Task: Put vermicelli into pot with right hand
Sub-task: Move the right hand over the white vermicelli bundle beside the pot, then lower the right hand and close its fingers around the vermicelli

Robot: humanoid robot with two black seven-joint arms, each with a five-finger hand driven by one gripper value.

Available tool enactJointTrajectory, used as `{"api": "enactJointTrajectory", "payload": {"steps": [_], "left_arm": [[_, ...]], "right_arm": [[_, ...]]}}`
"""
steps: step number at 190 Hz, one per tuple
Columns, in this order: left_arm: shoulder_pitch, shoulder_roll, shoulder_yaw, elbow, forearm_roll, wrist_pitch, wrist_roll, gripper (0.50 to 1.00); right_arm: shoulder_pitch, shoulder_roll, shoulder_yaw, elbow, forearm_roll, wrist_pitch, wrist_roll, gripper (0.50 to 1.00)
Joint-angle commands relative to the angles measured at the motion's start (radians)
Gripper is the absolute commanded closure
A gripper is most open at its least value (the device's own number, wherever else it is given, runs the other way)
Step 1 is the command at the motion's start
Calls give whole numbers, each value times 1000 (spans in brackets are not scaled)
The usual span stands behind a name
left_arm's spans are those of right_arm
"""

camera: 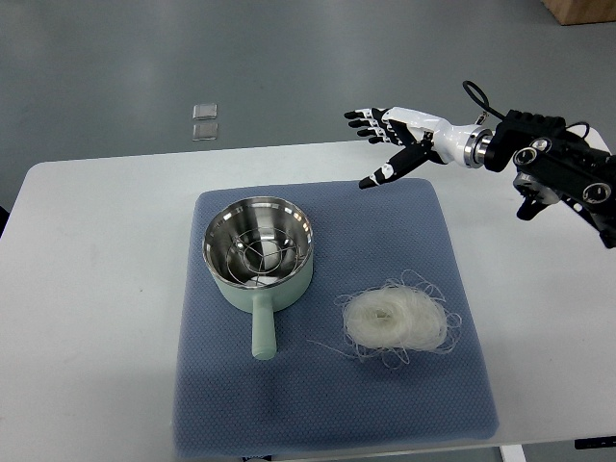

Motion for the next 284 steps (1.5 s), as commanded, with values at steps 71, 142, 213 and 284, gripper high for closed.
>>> {"api": "enactJointTrajectory", "payload": {"steps": [71,142,213,284], "left_arm": [[0,0,-1,0,-1,0,0,500],[0,0,2,-2,0,0,0,500],[0,0,0,1,0,0,1,500],[0,0,0,6,0,0,1,500]], "right_arm": [[444,-104,-481,320,143,212,-249,515],[392,-202,-470,461,267,212,-258,517],[224,-199,-408,516,256,145,-249,517],[126,-191,-408,516,177,87,-238,517]]}}
